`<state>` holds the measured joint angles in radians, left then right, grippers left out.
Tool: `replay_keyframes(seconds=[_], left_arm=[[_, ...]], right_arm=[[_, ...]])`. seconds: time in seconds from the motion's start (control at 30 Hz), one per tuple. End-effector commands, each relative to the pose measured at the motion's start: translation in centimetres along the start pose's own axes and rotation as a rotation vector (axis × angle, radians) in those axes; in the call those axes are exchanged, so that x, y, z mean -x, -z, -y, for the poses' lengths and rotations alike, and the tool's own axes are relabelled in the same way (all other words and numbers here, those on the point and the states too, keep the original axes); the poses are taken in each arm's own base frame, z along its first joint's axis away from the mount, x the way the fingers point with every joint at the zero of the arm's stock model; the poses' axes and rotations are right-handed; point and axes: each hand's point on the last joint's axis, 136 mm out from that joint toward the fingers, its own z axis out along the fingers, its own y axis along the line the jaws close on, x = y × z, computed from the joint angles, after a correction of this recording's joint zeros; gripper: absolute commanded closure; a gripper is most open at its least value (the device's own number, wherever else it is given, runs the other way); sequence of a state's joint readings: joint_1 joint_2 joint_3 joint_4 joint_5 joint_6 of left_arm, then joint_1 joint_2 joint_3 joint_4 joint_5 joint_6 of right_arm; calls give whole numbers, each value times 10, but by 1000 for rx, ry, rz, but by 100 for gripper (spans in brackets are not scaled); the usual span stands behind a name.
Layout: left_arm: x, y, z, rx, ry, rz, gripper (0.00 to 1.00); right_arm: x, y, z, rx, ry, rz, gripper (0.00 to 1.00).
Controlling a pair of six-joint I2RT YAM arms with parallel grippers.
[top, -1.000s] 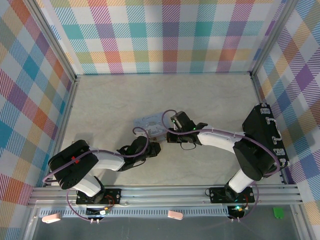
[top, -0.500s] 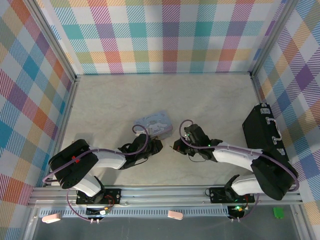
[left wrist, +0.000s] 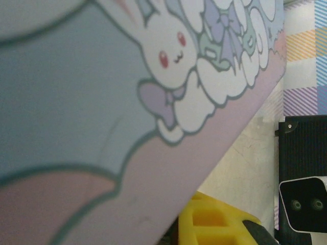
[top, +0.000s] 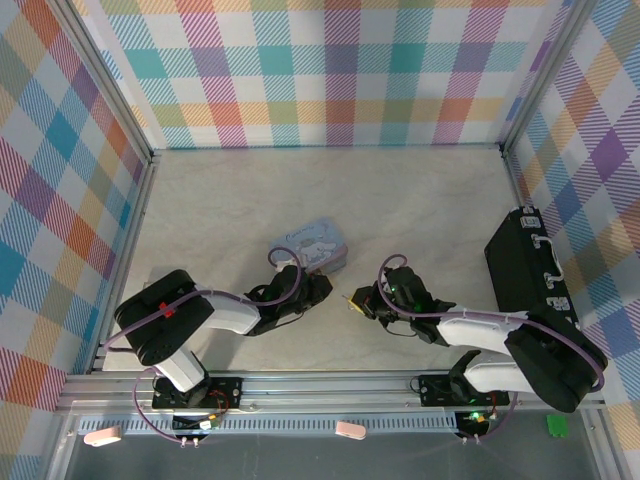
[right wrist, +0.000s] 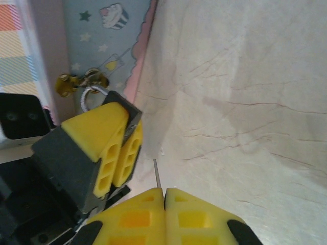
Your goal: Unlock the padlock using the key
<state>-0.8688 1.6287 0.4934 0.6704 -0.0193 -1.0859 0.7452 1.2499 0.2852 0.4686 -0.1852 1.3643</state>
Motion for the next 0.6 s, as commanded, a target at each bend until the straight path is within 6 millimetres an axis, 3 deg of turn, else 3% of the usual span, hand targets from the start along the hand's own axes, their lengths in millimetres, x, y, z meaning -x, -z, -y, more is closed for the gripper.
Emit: replay_keyframes(seconds=[0.0, 0.57], left_arm=[[-2, -5, 26, -96, 47, -13, 92], [-2, -3, 44, -178, 115, -33, 95]], right_arm=[[3, 3, -24, 112, -17, 11, 100], [14, -2, -29, 169, -5, -8, 100]])
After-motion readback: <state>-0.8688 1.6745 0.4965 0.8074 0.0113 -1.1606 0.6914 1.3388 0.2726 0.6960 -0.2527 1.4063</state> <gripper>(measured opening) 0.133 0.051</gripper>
